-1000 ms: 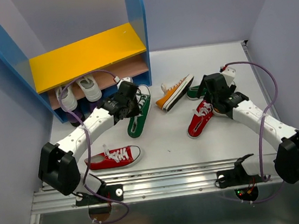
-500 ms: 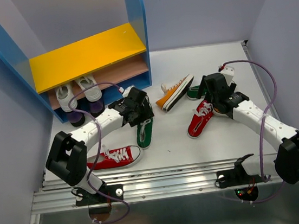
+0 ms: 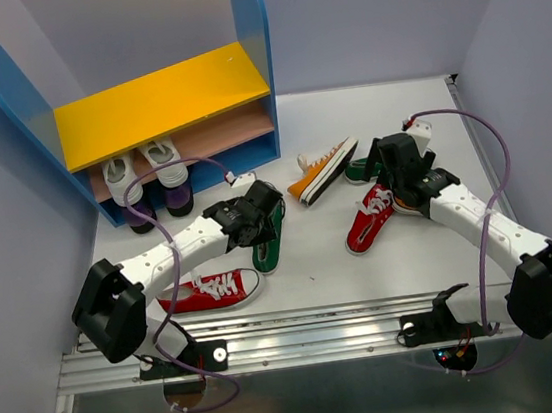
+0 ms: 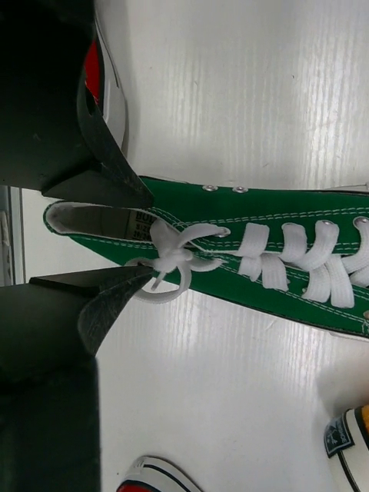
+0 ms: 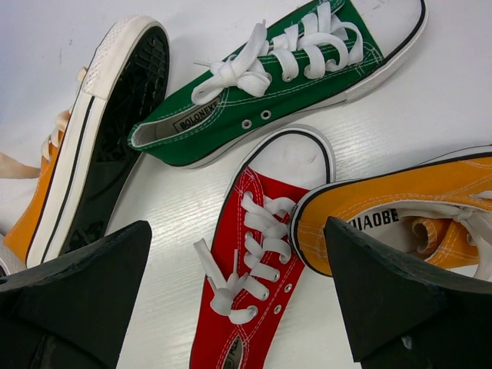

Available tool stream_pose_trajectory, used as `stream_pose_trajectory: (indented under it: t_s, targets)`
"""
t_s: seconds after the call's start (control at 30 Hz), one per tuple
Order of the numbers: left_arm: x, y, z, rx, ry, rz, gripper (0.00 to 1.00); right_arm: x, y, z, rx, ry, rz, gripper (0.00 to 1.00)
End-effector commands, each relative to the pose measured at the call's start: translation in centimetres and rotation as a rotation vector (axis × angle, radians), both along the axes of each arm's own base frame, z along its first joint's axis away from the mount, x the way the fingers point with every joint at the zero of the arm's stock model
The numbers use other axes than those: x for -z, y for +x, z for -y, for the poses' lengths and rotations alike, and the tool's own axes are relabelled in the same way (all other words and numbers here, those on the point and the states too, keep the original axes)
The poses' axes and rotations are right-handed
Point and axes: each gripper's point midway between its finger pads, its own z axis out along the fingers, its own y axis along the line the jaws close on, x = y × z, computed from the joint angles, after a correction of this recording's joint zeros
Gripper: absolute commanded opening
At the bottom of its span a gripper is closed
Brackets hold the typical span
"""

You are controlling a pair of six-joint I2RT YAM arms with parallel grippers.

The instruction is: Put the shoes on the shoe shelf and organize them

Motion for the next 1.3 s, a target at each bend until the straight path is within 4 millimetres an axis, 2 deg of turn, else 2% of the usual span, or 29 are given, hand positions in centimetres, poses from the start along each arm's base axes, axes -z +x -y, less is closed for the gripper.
stream_pose_trajectory:
  t_s: [0.0,0.17,0.4,0.8,0.9,1.0,1.07,1.1,1.23,1.27]
  targets:
    - [-0.3,-0.8,-1.8,-0.005,0.06,0.016,0.48,-2.2,1.3,-0.7,-0.001,0.035,0.067,1.0]
    - [0.6,-1.3,-3.2,-0.052,0.113,-0.004,0.55,-1.6,1.4,-0.9,-0.004,0.041,0.054,1.0]
    - [1.4,-1.4,-4.3,-0.095,0.158,-0.014,0.51,-1.5,1.3,-1.1,-0.007,0.051,0.051,1.0]
    - [3.8,-2.4,-2.8,-0.022,0.096,-0.061,0.49,-1.3,1.2,-1.3,-0.009,0.069,0.05,1.0]
    - [4.3,-2.3,-2.5,-0.018,0.09,-0.066,0.43,-1.4,1.2,-1.3,-0.01,0.074,0.052,1.0]
    - [4.8,-2.2,-2.0,-0.006,0.085,-0.078,0.25,-1.6,1.2,-1.3,-0.011,0.074,0.055,1.0]
    - [5.1,-2.1,-1.7,0.006,0.091,-0.089,0.24,-1.6,1.2,-1.3,-0.01,0.075,0.058,1.0]
    - [5.2,-2.1,-1.6,0.01,0.091,-0.091,0.24,-1.6,1.1,-1.2,-0.009,0.074,0.058,1.0]
    - [5.0,-2.0,-1.7,0.004,0.095,-0.091,0.44,-1.7,1.0,-1.1,-0.006,0.073,0.062,1.0]
    - [4.8,-2.1,-1.9,0.002,0.099,-0.09,0.46,-1.7,1.0,-1.1,-0.008,0.071,0.062,1.0]
